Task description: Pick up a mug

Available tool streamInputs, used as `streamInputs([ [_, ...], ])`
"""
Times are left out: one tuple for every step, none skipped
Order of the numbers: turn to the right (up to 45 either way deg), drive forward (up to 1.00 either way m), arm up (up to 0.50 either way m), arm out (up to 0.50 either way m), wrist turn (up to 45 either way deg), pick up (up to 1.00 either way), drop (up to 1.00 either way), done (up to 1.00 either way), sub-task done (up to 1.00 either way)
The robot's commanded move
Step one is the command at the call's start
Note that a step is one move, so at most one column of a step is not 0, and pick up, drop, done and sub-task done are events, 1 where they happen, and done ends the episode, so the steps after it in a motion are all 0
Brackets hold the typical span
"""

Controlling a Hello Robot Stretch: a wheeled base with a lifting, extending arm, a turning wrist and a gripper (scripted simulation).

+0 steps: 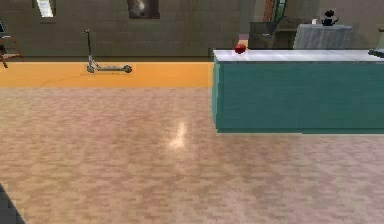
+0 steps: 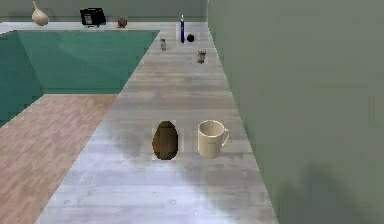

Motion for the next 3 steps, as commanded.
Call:
streamInputs([
  [0.0, 0.0, 0.5, 0.0, 0.0, 0.0, 0.0, 0.0, 0.0],
  [0.0, 0.0, 0.38, 0.0, 0.0, 0.0, 0.0, 0.0, 0.0],
  [0.0, 0.0, 0.0, 0.22, 0.0, 0.0, 0.0, 0.0, 0.0],
])
